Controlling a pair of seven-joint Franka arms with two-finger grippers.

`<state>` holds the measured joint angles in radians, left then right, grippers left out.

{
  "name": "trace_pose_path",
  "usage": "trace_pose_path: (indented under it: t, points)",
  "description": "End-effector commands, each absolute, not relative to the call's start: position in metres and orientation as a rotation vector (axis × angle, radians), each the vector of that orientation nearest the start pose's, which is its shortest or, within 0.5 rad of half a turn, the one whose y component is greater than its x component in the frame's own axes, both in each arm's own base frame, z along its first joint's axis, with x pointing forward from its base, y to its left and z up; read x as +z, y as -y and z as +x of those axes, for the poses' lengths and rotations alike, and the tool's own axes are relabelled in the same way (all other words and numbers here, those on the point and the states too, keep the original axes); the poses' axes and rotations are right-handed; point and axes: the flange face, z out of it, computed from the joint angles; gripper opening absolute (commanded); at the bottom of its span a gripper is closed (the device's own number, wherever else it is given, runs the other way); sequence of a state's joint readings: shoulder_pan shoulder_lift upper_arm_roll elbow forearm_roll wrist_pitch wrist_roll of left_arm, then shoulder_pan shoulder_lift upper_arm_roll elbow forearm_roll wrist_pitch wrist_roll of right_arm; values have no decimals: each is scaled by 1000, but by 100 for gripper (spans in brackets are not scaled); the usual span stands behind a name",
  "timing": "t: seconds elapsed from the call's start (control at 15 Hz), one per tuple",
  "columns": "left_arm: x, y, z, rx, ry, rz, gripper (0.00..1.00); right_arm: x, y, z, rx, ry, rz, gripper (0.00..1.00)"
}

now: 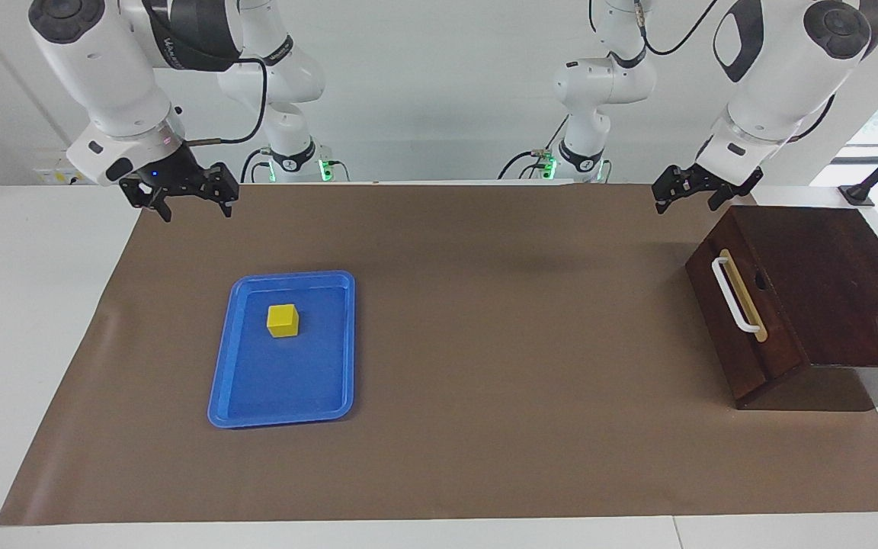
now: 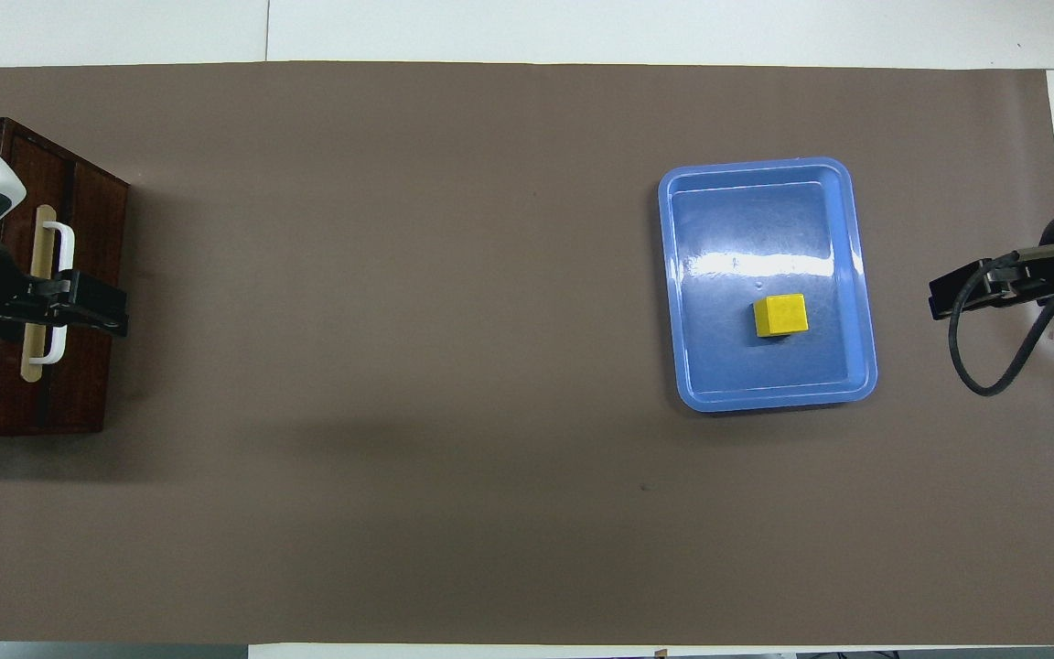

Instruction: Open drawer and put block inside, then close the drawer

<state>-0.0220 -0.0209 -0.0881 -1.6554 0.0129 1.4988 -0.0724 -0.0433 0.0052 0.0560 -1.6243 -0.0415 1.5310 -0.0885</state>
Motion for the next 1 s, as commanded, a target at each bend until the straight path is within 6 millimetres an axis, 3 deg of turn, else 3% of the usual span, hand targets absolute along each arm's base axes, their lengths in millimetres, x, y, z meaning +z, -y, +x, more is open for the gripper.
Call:
trace_pose_path:
  t: [0.0, 0.27, 0.47, 0.67, 0.73, 0.93]
  points:
    - [585, 56, 536, 126, -93, -3079, 100, 593, -6, 549, 112, 149, -3179, 100]
    - [566, 55, 549, -36, -156, -2991, 100, 591, -7, 552, 68, 148, -3182, 100]
    - [537, 48, 556, -87, -246, -2929, 100, 577, -10, 548, 36, -8, -3161, 100]
    - [505, 53, 571, -66, -301, -2877, 100, 548, -9, 545, 128, -319, -3085, 100]
    - [490, 61, 577, -54, -345, -2848, 100, 534, -13, 547, 184, -506, -3012, 100]
    - [458, 55, 586, -102, -420, -2768, 100, 487, -12, 566, 371, -1063, -2703, 100]
